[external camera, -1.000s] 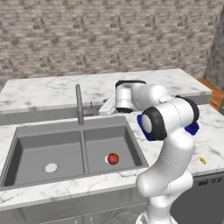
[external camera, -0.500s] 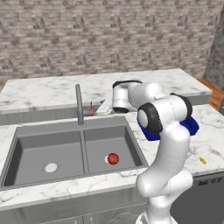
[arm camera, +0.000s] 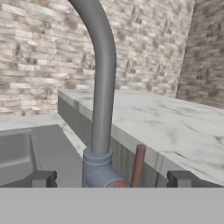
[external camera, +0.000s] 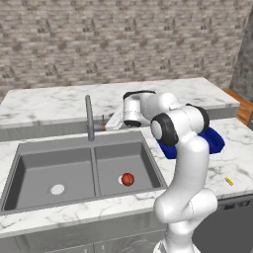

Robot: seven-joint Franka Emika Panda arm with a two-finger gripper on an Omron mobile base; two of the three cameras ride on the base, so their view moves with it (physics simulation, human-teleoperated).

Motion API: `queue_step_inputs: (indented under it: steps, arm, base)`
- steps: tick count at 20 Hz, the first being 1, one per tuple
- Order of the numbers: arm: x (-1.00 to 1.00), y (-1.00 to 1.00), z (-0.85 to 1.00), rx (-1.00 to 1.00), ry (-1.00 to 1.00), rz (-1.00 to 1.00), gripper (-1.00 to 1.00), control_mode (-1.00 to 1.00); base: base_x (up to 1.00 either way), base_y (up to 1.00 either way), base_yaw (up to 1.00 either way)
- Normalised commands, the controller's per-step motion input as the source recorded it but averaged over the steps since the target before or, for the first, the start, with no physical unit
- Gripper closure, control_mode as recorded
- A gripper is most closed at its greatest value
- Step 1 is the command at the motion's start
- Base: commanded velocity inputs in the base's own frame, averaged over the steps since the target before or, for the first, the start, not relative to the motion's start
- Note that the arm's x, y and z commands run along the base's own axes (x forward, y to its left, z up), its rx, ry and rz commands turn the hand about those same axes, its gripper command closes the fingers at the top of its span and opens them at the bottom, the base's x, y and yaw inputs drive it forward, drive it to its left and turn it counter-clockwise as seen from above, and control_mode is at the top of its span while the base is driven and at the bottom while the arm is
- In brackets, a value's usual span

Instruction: Pick up all produce items and place them in the sink. Turn on the sink faucet to wash them. Then turn the sink off and put them in the tray.

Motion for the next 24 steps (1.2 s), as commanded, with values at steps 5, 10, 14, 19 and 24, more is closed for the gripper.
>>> queue_step_inputs:
  steps: [5, 10, 14, 19, 24]
  arm:
    - [0.27, 0.08, -0.09, 0.00, 0.00, 0.02, -1.00, -1.00]
    - [0.24, 0.11, -0.12, 0.00, 0.00, 0.02, -1.00, -1.00]
    - [0.25, 0.17, -0.13, 0.00, 0.00, 0.02, -1.00, -1.00]
    - [0.24, 0.19, -0.13, 0.00, 0.00, 0.01, -1.00, -1.00]
    - [0.19, 0.22, -0.12, 0.00, 0.00, 0.01, -1.00, -1.00]
  base:
    - [0.00, 0.00, 0.00]
    - [0.00, 0.00, 0.00]
    - [0.00, 0.00, 0.00]
    - [0.00, 0.00, 0.00]
    - [0.00, 0.00, 0.00]
